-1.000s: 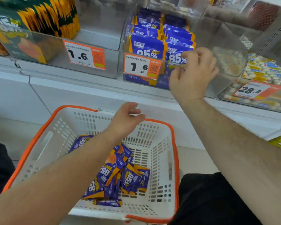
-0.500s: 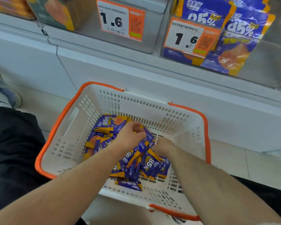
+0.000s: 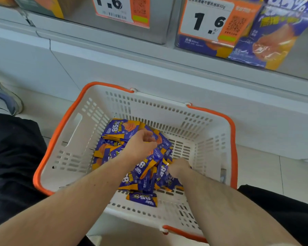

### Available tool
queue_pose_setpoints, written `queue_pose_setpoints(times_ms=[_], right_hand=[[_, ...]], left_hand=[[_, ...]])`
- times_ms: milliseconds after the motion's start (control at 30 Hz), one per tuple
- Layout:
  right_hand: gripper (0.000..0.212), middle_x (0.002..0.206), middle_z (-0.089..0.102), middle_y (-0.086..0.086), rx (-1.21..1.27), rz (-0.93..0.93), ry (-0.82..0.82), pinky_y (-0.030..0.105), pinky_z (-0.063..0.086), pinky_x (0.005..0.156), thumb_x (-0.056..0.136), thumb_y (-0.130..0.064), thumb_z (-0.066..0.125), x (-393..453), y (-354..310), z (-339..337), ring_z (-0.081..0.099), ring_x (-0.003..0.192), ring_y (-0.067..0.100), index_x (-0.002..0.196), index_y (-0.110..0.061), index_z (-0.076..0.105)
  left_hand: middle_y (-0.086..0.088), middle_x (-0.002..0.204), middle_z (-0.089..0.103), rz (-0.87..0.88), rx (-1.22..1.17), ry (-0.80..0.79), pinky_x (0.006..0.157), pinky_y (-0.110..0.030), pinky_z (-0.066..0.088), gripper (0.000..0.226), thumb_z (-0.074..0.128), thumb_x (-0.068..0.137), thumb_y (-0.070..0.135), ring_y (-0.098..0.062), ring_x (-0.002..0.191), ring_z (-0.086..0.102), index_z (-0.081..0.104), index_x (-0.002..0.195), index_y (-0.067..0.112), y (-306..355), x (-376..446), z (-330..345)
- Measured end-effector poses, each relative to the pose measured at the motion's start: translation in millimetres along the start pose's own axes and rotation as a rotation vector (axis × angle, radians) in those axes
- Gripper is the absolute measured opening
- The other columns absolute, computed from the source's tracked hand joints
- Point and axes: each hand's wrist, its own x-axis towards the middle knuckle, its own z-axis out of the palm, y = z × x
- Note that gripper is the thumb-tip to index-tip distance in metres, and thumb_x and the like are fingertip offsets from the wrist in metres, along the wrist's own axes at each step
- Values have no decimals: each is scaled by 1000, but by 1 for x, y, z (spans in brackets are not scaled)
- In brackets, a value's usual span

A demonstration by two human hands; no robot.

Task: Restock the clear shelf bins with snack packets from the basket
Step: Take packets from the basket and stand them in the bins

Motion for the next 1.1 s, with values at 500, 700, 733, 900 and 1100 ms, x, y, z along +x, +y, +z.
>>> queue_pose_setpoints(times_ms=[500,700,733,900,1100], right_hand=[[25,116,66,9,-400,-338,411,33,50,87,91,-11,55,-145,-18,-187,60,107,29,112,-11,69],[19,113,62,2,-314,-452,608,27,45,80,90,-23,61,-202,-21,-209,56,101,19,108,-17,66],[19,108,62,1,-240,-442,672,30,48,81,88,-28,65,-208,-20,-212,58,100,20,105,-19,65],[48,102,67,10,241,-289,730,41,58,77,80,-43,77,-231,-8,-226,65,90,23,109,-7,63],[22,88,68,-3,738,-383,691,13,37,39,89,-29,70,-230,0,-228,56,57,6,103,-15,61]], left_hand=[[5,131,57,440,664,-101,98,-43,47,71,68,77,56,-20,120,54,44,139,32,53,-25,21],[10,82,63,580,428,-106,55,-10,36,15,70,83,10,-14,81,62,64,91,20,90,-41,21],[13,80,65,581,351,-97,57,-6,38,17,70,83,8,-10,78,63,65,91,22,92,-43,20],[11,91,74,550,58,-35,72,-17,51,23,70,87,10,-1,83,69,70,104,25,105,-48,19],[15,91,74,590,-63,13,68,-14,51,21,71,88,13,2,80,68,69,100,31,130,-50,29]])
